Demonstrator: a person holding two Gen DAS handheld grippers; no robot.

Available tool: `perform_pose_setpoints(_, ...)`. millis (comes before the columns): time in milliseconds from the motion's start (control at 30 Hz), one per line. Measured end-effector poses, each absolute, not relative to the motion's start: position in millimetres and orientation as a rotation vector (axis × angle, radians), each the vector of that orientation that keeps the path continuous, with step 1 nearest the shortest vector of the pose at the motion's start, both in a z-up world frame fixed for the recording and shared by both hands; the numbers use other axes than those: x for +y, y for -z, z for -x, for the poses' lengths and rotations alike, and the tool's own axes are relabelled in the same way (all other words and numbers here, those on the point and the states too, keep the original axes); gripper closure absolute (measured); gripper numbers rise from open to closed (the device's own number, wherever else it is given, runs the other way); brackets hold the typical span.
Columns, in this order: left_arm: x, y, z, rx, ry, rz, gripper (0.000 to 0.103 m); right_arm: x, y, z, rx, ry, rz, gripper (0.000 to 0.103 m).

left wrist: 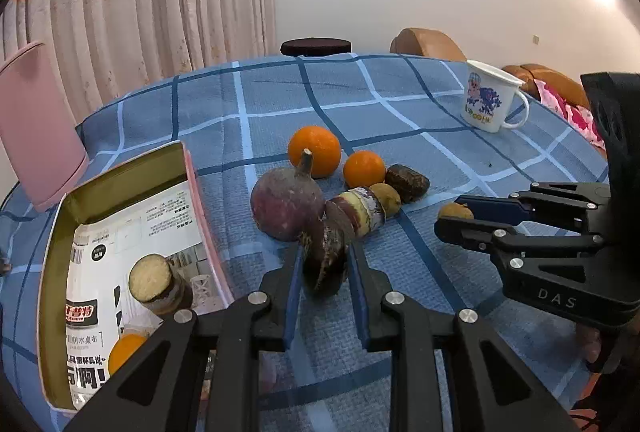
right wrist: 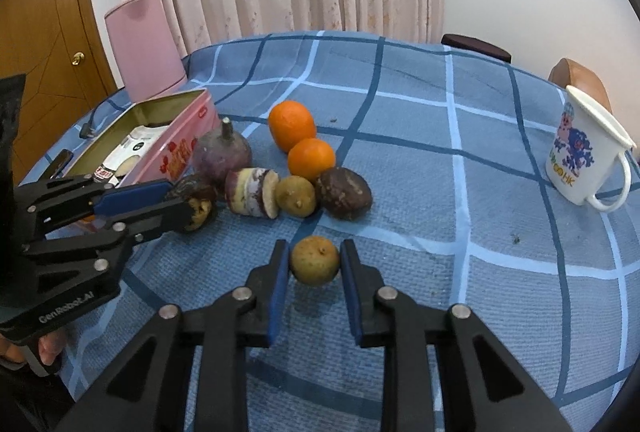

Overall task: Organize fruits
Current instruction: 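Grasp a dark brown fruit with the left tool while the right tool grasps a small brown fruit, then carry both held fruits over the pink tin box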

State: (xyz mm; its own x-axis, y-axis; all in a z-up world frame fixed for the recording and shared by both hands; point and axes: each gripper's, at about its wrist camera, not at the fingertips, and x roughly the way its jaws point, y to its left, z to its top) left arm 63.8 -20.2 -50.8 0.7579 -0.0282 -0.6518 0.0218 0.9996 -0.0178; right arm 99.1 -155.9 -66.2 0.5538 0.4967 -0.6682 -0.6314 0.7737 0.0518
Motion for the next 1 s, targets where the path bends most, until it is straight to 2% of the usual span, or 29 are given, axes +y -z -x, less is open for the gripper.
perform_pose_setpoints(1000, -8, 28, -40, 0.606, 0.053, 0.066, 0.080, -160, 52, -84, 0.600, -0.705, 0.165, 0.075)
